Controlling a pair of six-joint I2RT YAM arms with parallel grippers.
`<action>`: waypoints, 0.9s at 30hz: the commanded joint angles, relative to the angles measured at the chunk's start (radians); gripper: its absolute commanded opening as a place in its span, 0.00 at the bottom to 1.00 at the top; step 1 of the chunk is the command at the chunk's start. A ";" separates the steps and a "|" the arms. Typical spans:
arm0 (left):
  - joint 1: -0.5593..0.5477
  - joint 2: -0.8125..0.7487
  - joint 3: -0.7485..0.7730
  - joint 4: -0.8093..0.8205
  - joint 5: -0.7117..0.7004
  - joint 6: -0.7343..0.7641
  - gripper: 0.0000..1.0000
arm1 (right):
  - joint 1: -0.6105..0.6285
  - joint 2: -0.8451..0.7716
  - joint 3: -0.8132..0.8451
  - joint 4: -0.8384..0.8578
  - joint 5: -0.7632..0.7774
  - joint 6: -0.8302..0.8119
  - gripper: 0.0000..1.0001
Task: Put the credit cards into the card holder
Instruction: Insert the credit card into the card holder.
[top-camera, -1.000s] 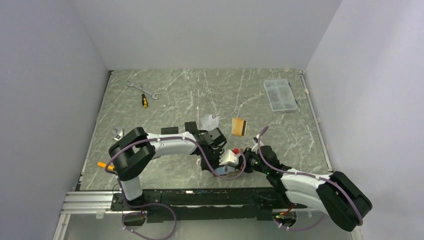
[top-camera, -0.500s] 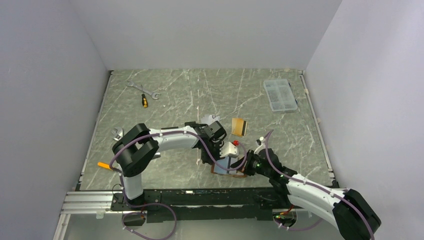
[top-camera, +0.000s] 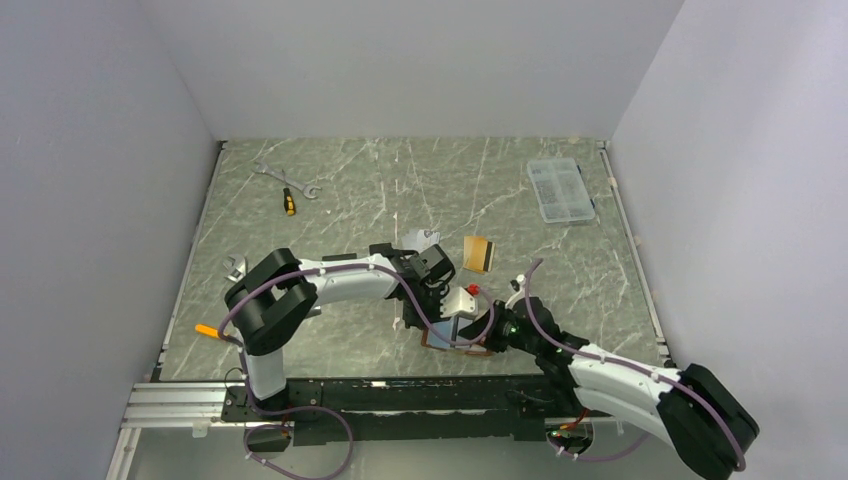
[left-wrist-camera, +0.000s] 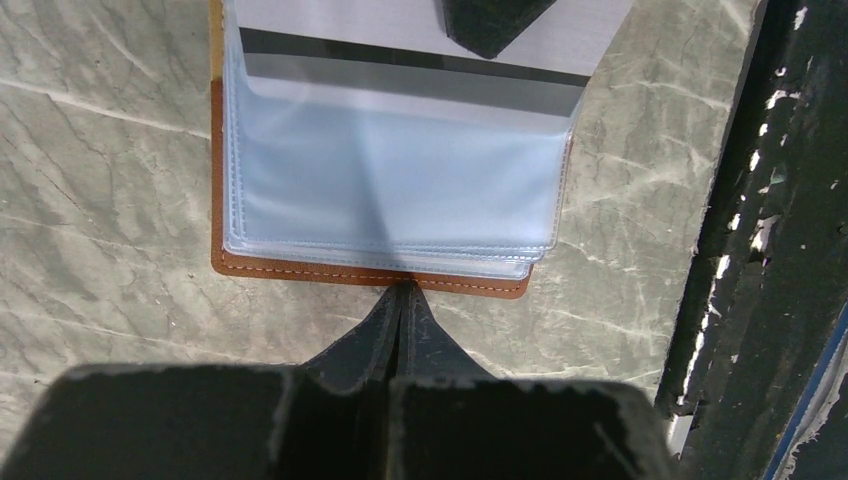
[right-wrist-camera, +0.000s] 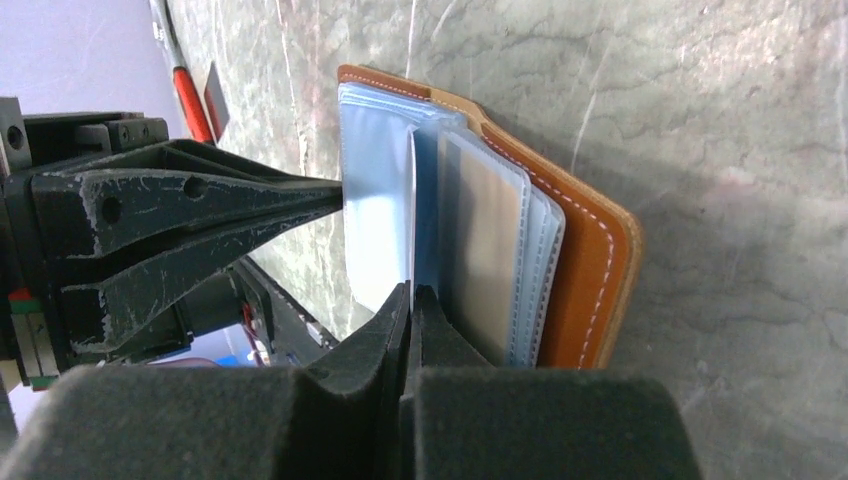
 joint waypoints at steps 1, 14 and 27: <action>-0.012 0.029 -0.037 -0.008 -0.064 0.035 0.00 | 0.044 -0.100 -0.115 -0.186 0.057 0.027 0.00; -0.024 0.028 -0.044 -0.011 -0.047 0.040 0.00 | 0.059 0.187 -0.115 0.048 -0.011 0.015 0.00; 0.041 -0.054 -0.067 -0.022 0.125 0.018 0.00 | 0.140 0.173 -0.024 -0.144 0.116 0.025 0.41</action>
